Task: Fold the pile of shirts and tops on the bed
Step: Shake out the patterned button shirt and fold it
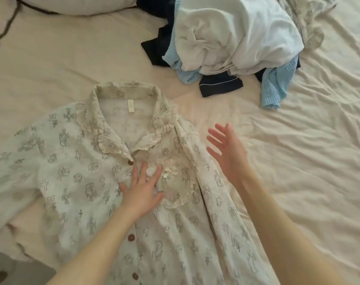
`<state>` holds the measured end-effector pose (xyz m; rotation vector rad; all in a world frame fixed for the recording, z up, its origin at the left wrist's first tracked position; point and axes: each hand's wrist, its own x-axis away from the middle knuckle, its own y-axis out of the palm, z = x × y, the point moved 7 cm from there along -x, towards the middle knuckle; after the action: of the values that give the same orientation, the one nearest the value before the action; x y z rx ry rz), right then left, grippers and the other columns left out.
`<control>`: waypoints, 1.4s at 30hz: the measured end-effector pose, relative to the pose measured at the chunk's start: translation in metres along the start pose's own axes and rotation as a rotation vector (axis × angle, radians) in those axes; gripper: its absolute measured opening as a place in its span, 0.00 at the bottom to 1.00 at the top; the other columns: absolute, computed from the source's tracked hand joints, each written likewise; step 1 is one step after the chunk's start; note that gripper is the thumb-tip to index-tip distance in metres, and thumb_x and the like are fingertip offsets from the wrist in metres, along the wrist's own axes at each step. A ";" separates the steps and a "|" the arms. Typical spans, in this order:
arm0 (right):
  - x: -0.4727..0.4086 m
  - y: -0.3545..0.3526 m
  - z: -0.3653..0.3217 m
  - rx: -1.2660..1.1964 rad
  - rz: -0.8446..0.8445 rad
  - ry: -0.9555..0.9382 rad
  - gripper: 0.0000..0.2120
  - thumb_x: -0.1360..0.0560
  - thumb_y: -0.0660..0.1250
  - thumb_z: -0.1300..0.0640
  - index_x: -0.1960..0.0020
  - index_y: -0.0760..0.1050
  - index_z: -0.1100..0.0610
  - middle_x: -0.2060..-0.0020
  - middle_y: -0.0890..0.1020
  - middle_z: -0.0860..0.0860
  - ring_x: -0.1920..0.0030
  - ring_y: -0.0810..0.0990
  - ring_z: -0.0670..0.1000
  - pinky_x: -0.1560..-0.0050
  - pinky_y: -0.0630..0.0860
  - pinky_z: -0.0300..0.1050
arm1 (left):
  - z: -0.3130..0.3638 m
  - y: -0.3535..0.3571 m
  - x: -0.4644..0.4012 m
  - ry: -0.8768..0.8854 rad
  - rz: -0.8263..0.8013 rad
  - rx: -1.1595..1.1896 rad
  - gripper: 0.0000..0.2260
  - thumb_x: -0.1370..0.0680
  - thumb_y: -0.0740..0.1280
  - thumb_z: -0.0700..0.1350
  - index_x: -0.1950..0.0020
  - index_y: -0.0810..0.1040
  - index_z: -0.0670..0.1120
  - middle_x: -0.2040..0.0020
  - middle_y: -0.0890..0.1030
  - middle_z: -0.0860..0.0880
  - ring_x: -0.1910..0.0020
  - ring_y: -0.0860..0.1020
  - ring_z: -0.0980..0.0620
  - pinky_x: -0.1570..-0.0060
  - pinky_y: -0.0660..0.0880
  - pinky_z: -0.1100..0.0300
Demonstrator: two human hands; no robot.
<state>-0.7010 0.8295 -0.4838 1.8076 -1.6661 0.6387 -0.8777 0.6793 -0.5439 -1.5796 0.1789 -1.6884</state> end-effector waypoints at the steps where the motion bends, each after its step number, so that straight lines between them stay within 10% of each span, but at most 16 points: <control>1: 0.009 -0.008 0.014 0.282 0.031 -0.031 0.22 0.20 0.56 0.44 0.31 0.67 0.55 0.38 0.75 0.48 0.36 0.73 0.50 0.40 0.71 0.46 | 0.003 0.000 0.008 0.005 0.046 -0.005 0.32 0.20 0.55 0.58 0.25 0.36 0.60 0.24 0.33 0.46 0.26 0.32 0.44 0.32 0.43 0.33; 7: 0.050 -0.044 0.097 1.048 0.128 -0.106 0.31 0.26 0.66 0.43 0.28 0.63 0.54 0.38 0.73 0.51 0.38 0.70 0.51 0.38 0.69 0.49 | 0.037 0.035 0.054 0.063 0.146 0.093 0.28 0.18 0.53 0.51 0.24 0.40 0.59 0.29 0.27 0.48 0.29 0.28 0.47 0.28 0.36 0.43; 14: 0.058 -0.111 0.094 0.794 0.288 0.091 0.09 0.26 0.67 0.56 0.62 0.76 0.60 0.72 0.72 0.51 0.71 0.69 0.49 0.69 0.62 0.45 | 0.047 0.056 0.062 0.097 0.030 0.210 0.21 0.18 0.53 0.49 0.25 0.58 0.54 0.24 0.38 0.49 0.24 0.38 0.48 0.26 0.43 0.46; 19: 0.043 -0.165 0.025 0.688 0.479 -0.110 0.08 0.26 0.68 0.51 0.54 0.79 0.55 0.62 0.79 0.53 0.60 0.75 0.51 0.56 0.70 0.47 | 0.047 0.040 0.058 0.099 0.054 0.211 0.19 0.18 0.53 0.48 0.27 0.63 0.50 0.22 0.51 0.48 0.24 0.50 0.48 0.26 0.49 0.52; 28: 0.072 -0.173 0.073 0.676 0.236 0.103 0.16 0.24 0.66 0.50 0.62 0.73 0.62 0.70 0.71 0.52 0.70 0.68 0.49 0.72 0.65 0.38 | 0.085 0.034 0.067 0.219 0.026 0.335 0.17 0.18 0.56 0.47 0.30 0.69 0.47 0.34 0.72 0.52 0.35 0.70 0.54 0.35 0.65 0.60; 33: 0.091 -0.123 0.073 0.256 0.032 0.194 0.27 0.28 0.63 0.34 0.41 0.77 0.53 0.42 0.80 0.54 0.41 0.78 0.53 0.39 0.73 0.58 | 0.127 0.053 0.087 0.288 -0.269 0.756 0.27 0.28 0.64 0.64 0.31 0.67 0.57 0.37 0.73 0.62 0.39 0.72 0.64 0.37 0.70 0.61; 37: 0.119 -0.075 0.067 0.492 -0.249 0.187 0.28 0.22 0.46 0.37 0.31 0.69 0.51 0.34 0.73 0.48 0.35 0.71 0.47 0.36 0.64 0.41 | 0.135 0.054 0.092 0.098 -0.184 1.198 0.25 0.28 0.69 0.60 0.42 0.75 0.43 0.46 0.81 0.47 0.47 0.79 0.52 0.44 0.74 0.57; 42: 0.112 -0.071 0.079 0.573 -0.070 0.153 0.22 0.19 0.52 0.43 0.39 0.76 0.57 0.44 0.80 0.50 0.48 0.78 0.48 0.44 0.74 0.45 | 0.090 0.063 0.109 -0.203 0.030 1.355 0.14 0.21 0.63 0.50 0.46 0.76 0.39 0.53 0.82 0.47 0.55 0.80 0.48 0.52 0.76 0.55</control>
<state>-0.6229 0.6974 -0.4685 2.1210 -1.3960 1.2878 -0.7587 0.6055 -0.4774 -0.6522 -0.8669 -1.1000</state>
